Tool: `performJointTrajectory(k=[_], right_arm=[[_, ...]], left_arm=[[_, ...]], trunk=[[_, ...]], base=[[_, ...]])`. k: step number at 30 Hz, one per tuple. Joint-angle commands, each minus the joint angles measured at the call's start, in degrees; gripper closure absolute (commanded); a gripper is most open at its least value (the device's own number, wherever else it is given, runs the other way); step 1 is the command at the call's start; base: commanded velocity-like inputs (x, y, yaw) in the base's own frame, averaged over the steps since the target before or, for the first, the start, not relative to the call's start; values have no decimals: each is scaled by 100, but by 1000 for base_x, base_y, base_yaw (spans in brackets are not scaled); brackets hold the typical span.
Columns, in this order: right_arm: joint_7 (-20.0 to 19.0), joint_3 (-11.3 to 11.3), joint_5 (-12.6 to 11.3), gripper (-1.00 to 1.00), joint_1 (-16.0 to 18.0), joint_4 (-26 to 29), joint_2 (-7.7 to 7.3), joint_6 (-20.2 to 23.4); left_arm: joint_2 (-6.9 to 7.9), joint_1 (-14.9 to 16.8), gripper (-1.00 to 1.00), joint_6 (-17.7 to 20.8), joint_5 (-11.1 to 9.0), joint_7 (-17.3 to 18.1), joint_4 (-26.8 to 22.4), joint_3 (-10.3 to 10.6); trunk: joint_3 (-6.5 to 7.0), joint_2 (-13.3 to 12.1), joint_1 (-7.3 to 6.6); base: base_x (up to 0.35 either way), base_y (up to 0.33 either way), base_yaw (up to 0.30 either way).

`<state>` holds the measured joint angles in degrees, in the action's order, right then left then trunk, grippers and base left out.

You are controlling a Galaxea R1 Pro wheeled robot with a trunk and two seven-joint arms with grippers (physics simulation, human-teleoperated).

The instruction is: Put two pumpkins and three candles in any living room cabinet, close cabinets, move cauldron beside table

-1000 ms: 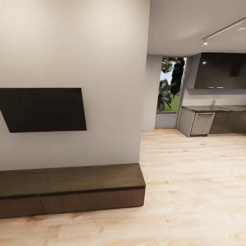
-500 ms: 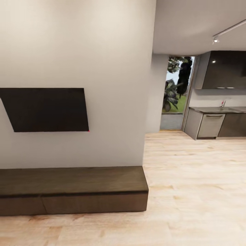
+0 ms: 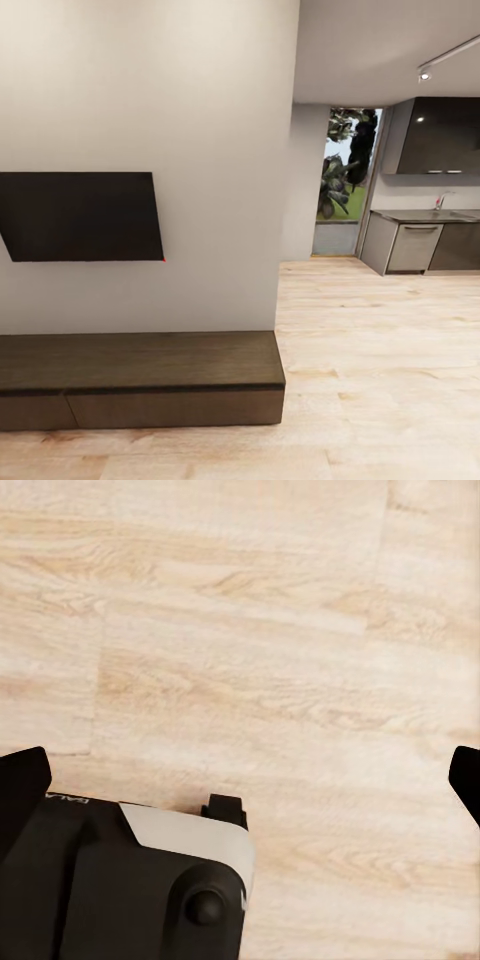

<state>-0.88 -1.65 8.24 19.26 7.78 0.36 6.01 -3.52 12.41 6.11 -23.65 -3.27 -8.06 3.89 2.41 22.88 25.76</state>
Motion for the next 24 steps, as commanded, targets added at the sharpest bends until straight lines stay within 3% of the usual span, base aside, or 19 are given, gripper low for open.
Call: performJointTrajectory(k=[1,24], right_arm=[[-9,-13,49,-100,-2,14,-1,40],[-14,2,15,-100,-2,21,-1,30]], left_arm=[[1,-2,-100,31,-51,-34,-16,42],[16,-2,-100,-31,-84,11,-48,5]], trunk=[[-2,4,2],[-2,4,2]], base=[[7,-5,0],[1,0,0]])
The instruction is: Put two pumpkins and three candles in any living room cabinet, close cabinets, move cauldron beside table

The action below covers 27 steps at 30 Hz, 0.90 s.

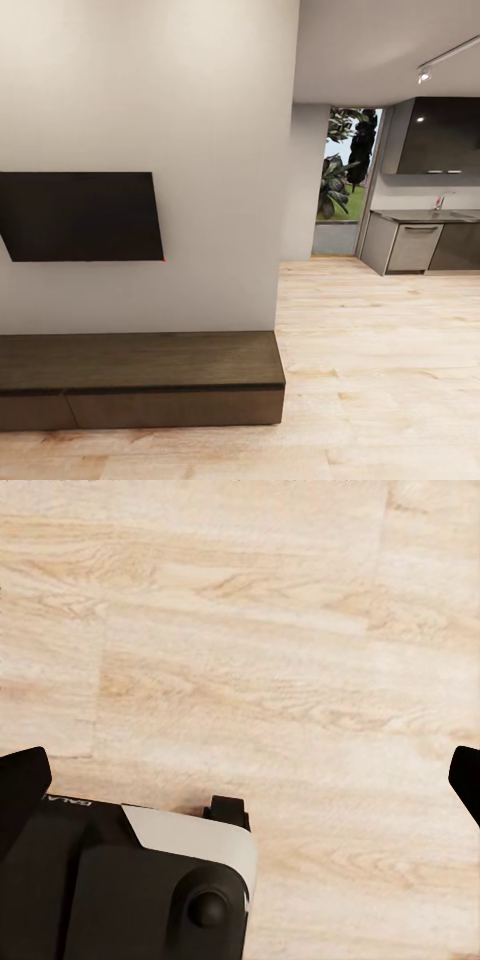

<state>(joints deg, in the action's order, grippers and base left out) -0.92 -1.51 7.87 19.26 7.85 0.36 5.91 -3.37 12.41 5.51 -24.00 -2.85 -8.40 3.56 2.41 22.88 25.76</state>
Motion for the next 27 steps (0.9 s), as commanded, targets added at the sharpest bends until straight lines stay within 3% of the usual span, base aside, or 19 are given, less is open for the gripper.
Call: performJointTrajectory(k=[1,6,10,14,18,22,25,26,27], right_arm=[[-9,-11,51,-100,-2,14,-1,41],[-10,-1,49,-100,-2,37,-4,38],[-89,28,-37,-100,-2,145,-30,46],[-175,31,-412,-100,-2,439,-34,77],[-222,28,-880,-100,-2,1107,-39,305],[-341,28,-1112,-100,-2,1903,-48,1165],[-538,28,-1152,-100,-2,2434,-51,1752],[-647,29,-1161,-100,-2,2711,-52,2032],[-784,32,-1170,-100,-2,3292,-57,2581]], left_arm=[[3,-2,-100,30,-48,-30,-13,38],[0,-2,-100,41,-46,-58,-70,47],[-61,0,-100,226,-60,-60,-551,41],[-72,133,-100,718,-85,-42,-854,36],[-73,393,-100,966,-357,-20,-1004,32],[-64,620,-100,1051,-949,14,-1047,36],[-55,725,-100,1066,-1193,139,-1054,38],[-50,777,-100,1069,-1264,269,-1055,37],[-44,877,-100,1070,-1337,599,-1057,33]], trunk=[[-2,4,2],[-2,4,2],[-2,4,2],[-2,4,2],[-2,4,2],[-2,4,2],[-2,4,2],[-2,4,2],[-2,4,2]], base=[[0,0,0],[0,0,0],[0,0,0],[0,0,0],[0,0,0],[0,0,0],[0,0,0],[0,0,0],[0,0,0]])
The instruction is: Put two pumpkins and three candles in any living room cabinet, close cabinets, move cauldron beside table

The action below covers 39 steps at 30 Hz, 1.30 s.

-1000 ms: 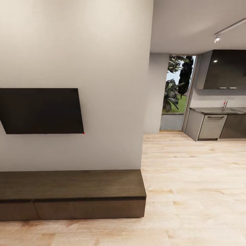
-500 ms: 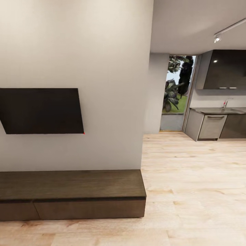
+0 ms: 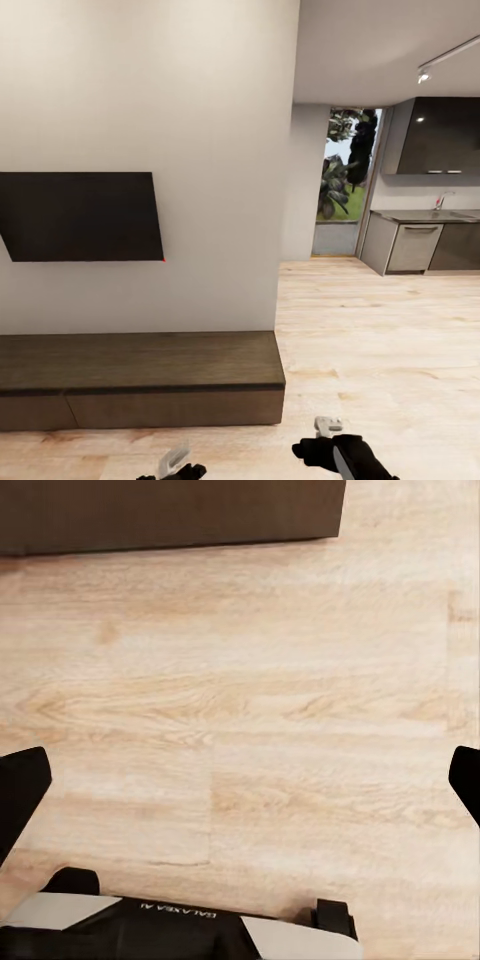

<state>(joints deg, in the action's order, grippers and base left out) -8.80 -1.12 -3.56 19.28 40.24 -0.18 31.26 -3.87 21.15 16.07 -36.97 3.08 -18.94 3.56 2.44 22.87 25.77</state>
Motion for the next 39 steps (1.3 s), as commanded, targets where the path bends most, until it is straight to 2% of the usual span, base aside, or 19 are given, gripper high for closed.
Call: performJointTrajectory(k=[1,5,9,11,14,19,22,25,27,28,31,33,34,35,36,39], right_arm=[[-16,-6,-28,-100,-3,207,-4,181],[-75,-3,-30,-100,-3,1102,-6,885],[-89,-3,-34,-100,-2,1772,-8,1330],[-96,-3,-38,-100,-1,2431,-4,1778],[-116,-3,-90,-100,0,2870,-1,2056],[-194,-3,-281,-100,0,3004,0,2143],[-214,-3,-373,-100,0,3032,0,2161],[-222,-9,-420,-100,1,3043,5,2169],[-225,-17,-436,-100,0,3047,9,2171],[-227,-26,-447,-100,1,3050,15,2173],[-227,-25,-452,-100,1,3051,14,2169],[-227,-22,-469,-100,4,3051,10,2168],[-227,-22,-480,-100,2,3051,8,2169],[-227,-16,-559,-100,3,3051,2,2172],[-227,-12,-625,-100,7,3051,-2,2173],[-224,-12,-792,-100,24,3051,-6,2173]], left_arm=[[6,28,-100,12,-50,87,-4,33],[20,178,-100,11,-111,458,-4,17],[27,238,-100,1,-212,694,-6,9],[27,259,-100,-27,-272,1038,-12,6],[31,269,-100,-141,-277,1336,-21,5],[86,402,-100,-277,-293,1593,-28,0],[123,571,-100,-303,-303,1869,-30,-18],[144,690,-100,-307,-335,2051,-31,-111],[157,732,-100,-301,-423,2121,-29,-229],[212,762,-100,-288,-614,2194,-29,-379],[337,771,-100,-242,-789,2300,-28,-428],[450,774,-100,-107,-976,2461,-25,-444],[483,774,-100,-36,-1049,2515,-25,-447],[568,779,-100,318,-1333,2659,-23,-455],[591,793,-100,478,-1443,2695,-23,-457],[613,870,-100,673,-1568,2728,-21,-460]], trunk=[[-5,4,2],[-5,4,2],[-5,4,2],[-5,4,2],[-5,4,2],[-5,4,2],[-5,4,2],[-5,4,2],[-5,4,2],[-5,4,2],[-5,4,2],[-5,4,2],[-5,4,2],[-23,45,24],[-41,85,46],[-95,205,111]], base=[[0,0,0],[0,0,0],[0,0,0],[0,0,0],[0,0,0],[0,0,0],[0,0,0],[0,0,0],[0,0,0],[0,0,0],[0,0,0],[0,0,0],[0,0,0],[0,0,0],[0,0,0],[0,0,0]])
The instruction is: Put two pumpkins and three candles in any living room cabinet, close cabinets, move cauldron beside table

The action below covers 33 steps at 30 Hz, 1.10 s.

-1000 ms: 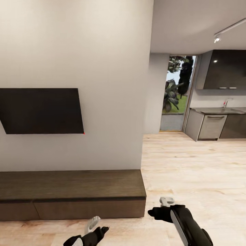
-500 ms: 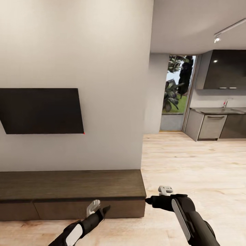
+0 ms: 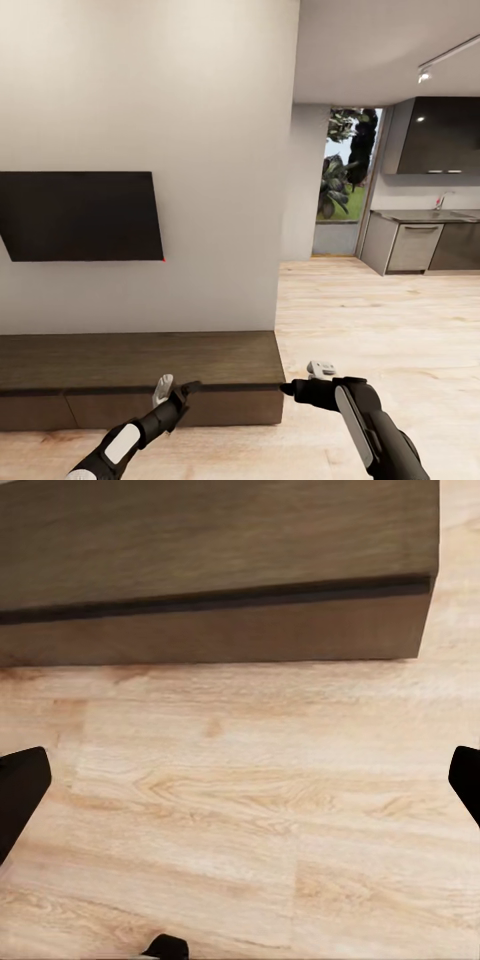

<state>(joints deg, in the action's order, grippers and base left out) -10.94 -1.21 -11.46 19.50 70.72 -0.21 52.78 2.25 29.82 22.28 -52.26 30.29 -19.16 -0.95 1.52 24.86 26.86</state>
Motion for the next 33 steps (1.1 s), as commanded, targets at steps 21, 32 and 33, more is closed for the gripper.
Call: performJointTrajectory(k=[21,32,33], right_arm=[[-13,2,-343,-100,80,17,12,28],[-43,488,-493,-100,80,46,18,23],[-61,520,-504,-100,80,46,19,22]], left_arm=[[-193,274,-100,227,-113,12,11,7],[-491,284,-100,408,-142,25,9,-1],[-506,285,-100,414,-143,33,6,-1]], trunk=[[-380,848,464],[-578,1289,705],[-596,1330,727]], base=[[0,0,0],[0,0,0],[0,0,0]])
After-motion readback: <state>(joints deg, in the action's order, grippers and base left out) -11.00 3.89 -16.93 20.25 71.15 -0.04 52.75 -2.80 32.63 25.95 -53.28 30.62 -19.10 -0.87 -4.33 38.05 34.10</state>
